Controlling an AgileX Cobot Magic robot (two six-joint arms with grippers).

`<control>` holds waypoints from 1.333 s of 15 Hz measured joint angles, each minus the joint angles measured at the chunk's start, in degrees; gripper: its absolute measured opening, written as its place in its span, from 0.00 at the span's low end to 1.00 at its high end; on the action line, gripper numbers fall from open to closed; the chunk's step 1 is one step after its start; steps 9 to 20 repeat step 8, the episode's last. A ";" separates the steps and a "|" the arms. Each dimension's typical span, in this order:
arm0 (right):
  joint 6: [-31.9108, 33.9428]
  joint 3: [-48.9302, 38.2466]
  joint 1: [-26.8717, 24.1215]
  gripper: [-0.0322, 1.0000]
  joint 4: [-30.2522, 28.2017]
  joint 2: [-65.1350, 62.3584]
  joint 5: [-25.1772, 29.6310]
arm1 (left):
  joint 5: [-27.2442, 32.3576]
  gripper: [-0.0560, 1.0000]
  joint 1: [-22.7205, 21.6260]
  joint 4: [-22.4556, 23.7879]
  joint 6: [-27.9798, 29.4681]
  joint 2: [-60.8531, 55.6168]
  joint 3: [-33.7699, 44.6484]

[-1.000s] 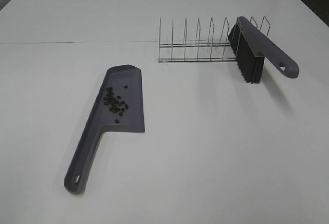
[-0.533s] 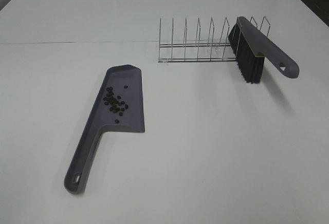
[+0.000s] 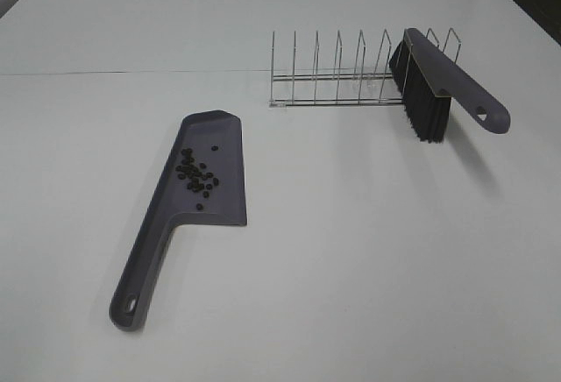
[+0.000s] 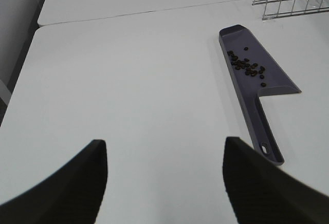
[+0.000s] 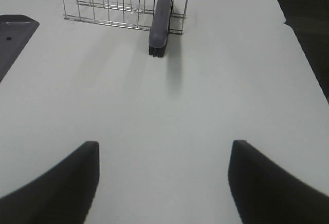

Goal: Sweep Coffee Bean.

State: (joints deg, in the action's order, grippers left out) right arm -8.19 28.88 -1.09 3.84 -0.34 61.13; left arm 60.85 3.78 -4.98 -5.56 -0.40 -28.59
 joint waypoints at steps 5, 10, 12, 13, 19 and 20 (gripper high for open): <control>0.00 0.00 0.00 0.67 0.00 0.00 0.00 | 0.00 0.62 0.00 0.00 0.00 0.00 0.00; 0.00 0.00 0.00 0.67 0.00 0.00 0.00 | 0.00 0.62 0.00 0.00 0.00 0.00 0.00; 0.00 0.00 0.00 0.67 0.00 0.00 0.00 | 0.00 0.62 0.00 0.00 0.00 0.00 0.00; 0.00 0.00 0.00 0.67 0.00 0.00 0.00 | 0.00 0.62 0.00 0.00 0.00 0.00 0.00; 0.00 0.00 0.00 0.67 0.00 0.00 0.00 | 0.00 0.62 0.00 0.00 0.00 0.00 0.00; 0.00 0.00 0.00 0.67 0.00 0.00 0.00 | 0.00 0.62 0.00 0.00 0.00 0.00 0.00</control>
